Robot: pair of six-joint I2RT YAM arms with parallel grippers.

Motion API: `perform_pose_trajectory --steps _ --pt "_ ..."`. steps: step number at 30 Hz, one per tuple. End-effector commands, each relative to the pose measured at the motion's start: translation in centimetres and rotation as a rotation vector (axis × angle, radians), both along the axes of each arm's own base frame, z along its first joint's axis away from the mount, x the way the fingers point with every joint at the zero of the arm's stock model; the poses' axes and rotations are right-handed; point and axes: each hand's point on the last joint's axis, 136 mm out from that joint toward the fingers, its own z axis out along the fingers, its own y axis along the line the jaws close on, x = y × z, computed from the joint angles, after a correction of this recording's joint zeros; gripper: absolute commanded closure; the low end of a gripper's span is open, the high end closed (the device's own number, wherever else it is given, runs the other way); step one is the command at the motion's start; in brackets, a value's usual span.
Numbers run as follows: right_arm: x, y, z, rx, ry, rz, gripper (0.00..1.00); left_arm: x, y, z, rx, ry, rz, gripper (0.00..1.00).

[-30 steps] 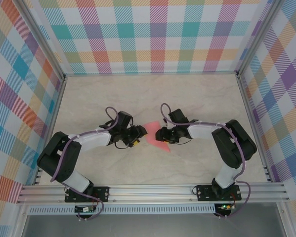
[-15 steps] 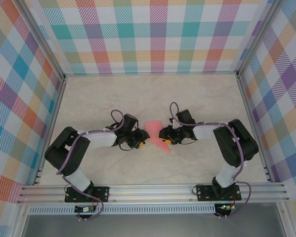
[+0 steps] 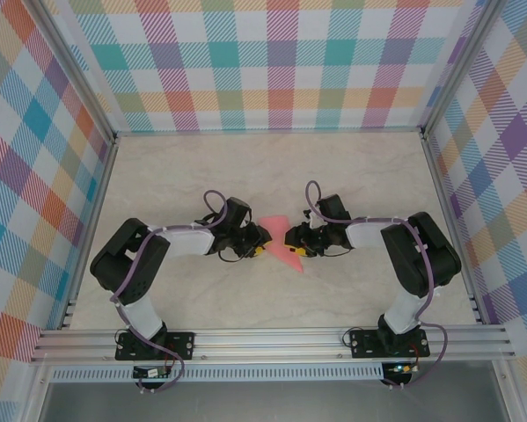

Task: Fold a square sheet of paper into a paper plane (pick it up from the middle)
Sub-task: Fold the wing for the fifth time at the center of the table.

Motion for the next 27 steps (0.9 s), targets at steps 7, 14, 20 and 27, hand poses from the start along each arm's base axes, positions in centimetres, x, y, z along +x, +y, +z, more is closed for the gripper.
perform_pose_trajectory --steps 7,14,20,27 --pt "0.1 0.1 0.5 0.028 -0.04 0.043 0.58 0.0 -2.2 1.4 -0.103 -0.033 -0.059 0.78" --pt "0.7 -0.6 3.1 -0.049 -0.238 0.11 0.53 0.0 -2.7 1.8 -0.107 -0.024 -0.059 0.96" --pt "0.3 -1.7 4.9 -0.263 -0.496 0.165 0.4 -0.1 -2.8 1.8 -0.07 0.003 -0.053 0.96" --pt "-1.0 -1.6 4.5 -0.448 -0.763 0.276 0.37 0.0 -2.9 2.4 -0.057 0.004 -0.048 0.96"
